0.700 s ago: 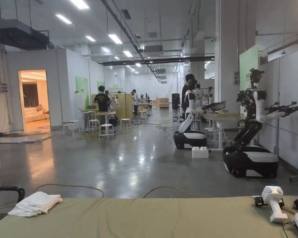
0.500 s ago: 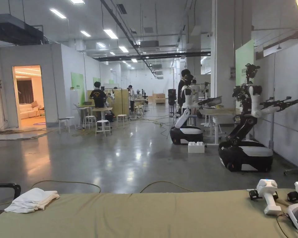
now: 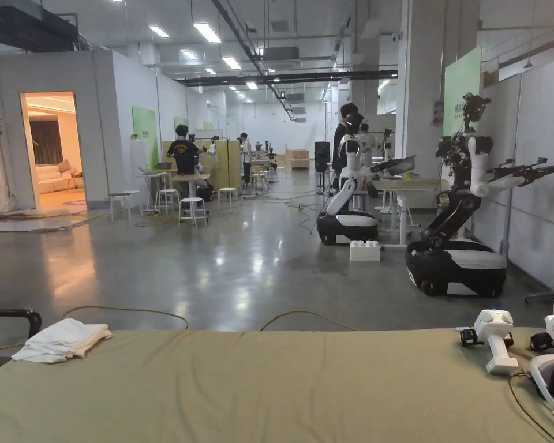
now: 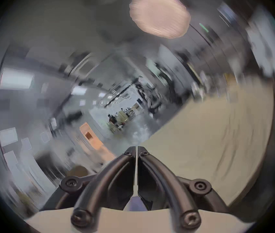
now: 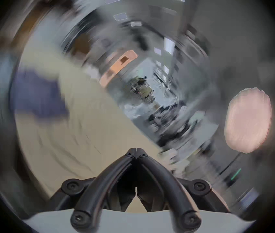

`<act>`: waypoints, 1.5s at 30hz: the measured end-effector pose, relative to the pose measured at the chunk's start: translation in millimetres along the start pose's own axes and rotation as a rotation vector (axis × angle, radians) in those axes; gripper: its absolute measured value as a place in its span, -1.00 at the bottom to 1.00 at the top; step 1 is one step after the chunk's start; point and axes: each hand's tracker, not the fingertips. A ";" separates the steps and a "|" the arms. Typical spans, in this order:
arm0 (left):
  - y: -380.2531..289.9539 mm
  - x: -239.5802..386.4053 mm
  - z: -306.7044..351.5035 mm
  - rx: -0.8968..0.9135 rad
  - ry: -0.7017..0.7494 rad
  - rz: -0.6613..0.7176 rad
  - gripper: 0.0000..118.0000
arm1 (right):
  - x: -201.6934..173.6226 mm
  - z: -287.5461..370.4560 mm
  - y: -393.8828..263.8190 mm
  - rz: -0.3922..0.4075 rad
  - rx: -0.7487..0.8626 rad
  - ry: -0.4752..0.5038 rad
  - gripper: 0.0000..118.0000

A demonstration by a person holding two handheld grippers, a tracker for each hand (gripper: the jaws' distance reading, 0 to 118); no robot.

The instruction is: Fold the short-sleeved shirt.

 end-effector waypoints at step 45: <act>-46.7 -24.2 6.0 -0.073 -0.038 0.449 -0.44 | 17.7 13.9 -12.9 -0.532 0.082 -0.044 -1.00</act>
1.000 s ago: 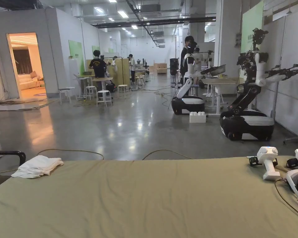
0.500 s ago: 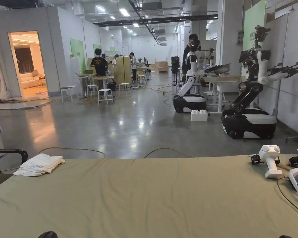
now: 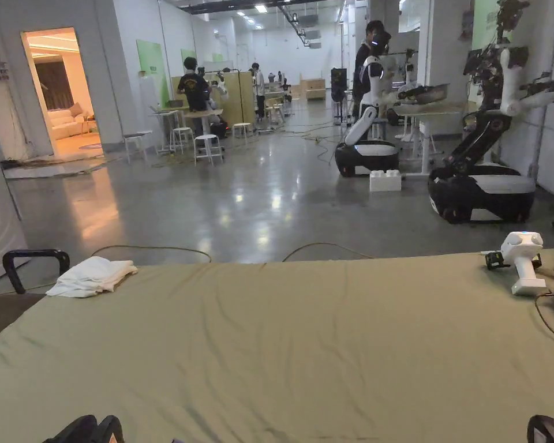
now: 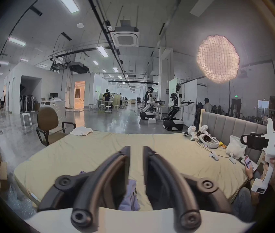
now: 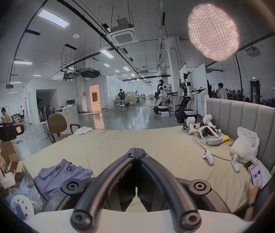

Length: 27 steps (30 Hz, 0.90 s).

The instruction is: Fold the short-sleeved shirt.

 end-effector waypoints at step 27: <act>-240.7 -135.4 -286.7 -0.892 0.268 0.100 0.68 | 36.4 -41.0 -96.8 -0.031 -0.397 -0.053 -1.00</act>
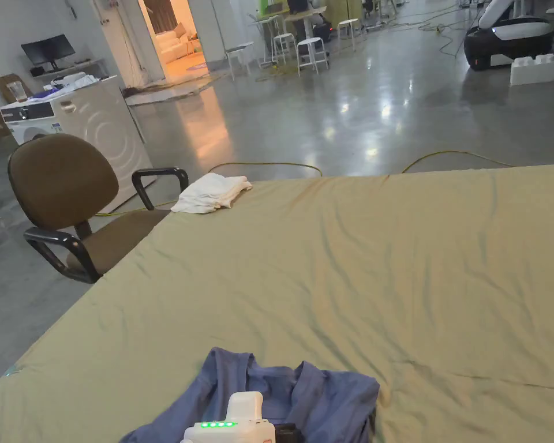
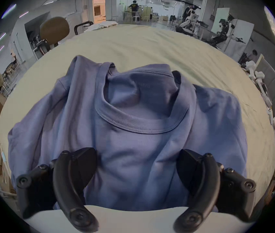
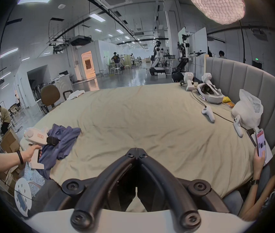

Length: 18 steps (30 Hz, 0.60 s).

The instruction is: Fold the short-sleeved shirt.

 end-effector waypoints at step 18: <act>35.7 -10.7 49.2 0.072 -0.156 0.247 -0.98 | 28.3 24.5 -13.9 -0.124 -0.011 -0.008 -1.00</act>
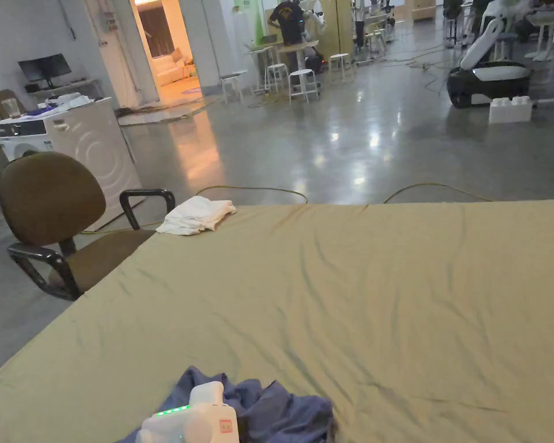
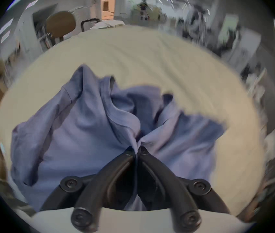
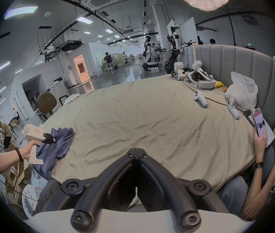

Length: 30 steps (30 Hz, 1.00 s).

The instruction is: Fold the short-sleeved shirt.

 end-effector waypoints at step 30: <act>-277.3 438.5 22.7 -0.364 -0.907 -0.724 -0.98 | 34.7 62.6 -15.2 -0.059 0.040 -0.188 -1.00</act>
